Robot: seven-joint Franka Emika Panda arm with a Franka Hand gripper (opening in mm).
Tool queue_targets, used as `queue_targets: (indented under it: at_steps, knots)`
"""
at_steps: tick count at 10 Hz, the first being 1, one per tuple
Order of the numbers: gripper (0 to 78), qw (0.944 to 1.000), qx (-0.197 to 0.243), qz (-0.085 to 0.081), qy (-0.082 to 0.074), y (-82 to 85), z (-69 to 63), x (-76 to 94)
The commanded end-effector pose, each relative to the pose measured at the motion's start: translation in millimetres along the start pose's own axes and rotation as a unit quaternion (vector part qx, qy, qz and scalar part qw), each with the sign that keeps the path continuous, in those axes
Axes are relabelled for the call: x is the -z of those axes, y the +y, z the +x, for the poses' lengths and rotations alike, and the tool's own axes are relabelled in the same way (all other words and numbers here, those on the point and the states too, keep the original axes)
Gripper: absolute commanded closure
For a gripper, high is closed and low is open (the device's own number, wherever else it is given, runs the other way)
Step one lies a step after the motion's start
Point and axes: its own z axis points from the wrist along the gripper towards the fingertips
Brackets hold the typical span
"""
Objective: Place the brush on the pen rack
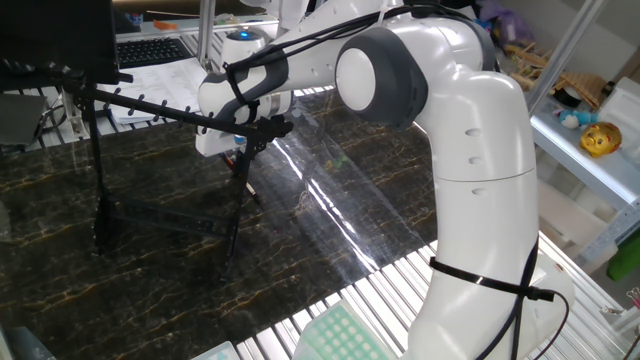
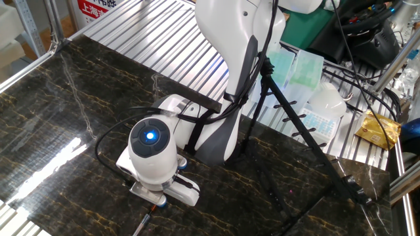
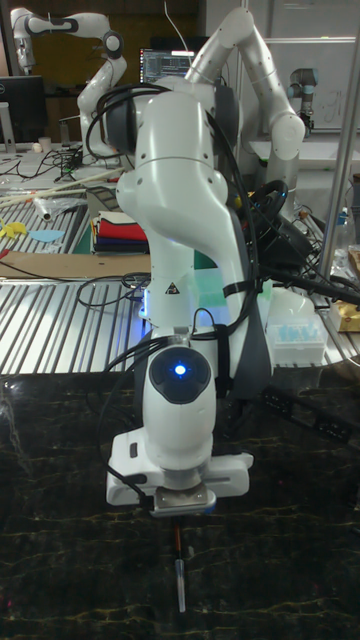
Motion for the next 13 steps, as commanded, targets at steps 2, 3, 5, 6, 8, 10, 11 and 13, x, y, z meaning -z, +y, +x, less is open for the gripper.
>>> queue_targets:
  at_steps: [2,3,5,6,8,10,11,13]
  knots:
    - [75.2,1.0,-0.001,0.001,0.009,0.5,1.1,7.3]
    - [75.2,0.9999,-0.001,0.001,0.011,1.2,1.7,9.6]
    - [75.2,0.9999,-0.001,0.002,0.015,2.6,1.8,11.1]
    - [75.2,0.9999,-0.001,0.002,0.016,2.6,1.8,10.9]
    - [75.2,0.9999,0.004,-0.001,0.014,2.5,1.6,10.7]
    - [75.2,0.9999,-0.004,-0.006,0.011,2.3,1.6,10.6]
    - [75.2,0.9999,-0.009,-0.005,0.011,2.1,1.6,10.5]
    - [75.2,0.9999,-0.009,-0.005,0.011,2.2,1.6,10.5]
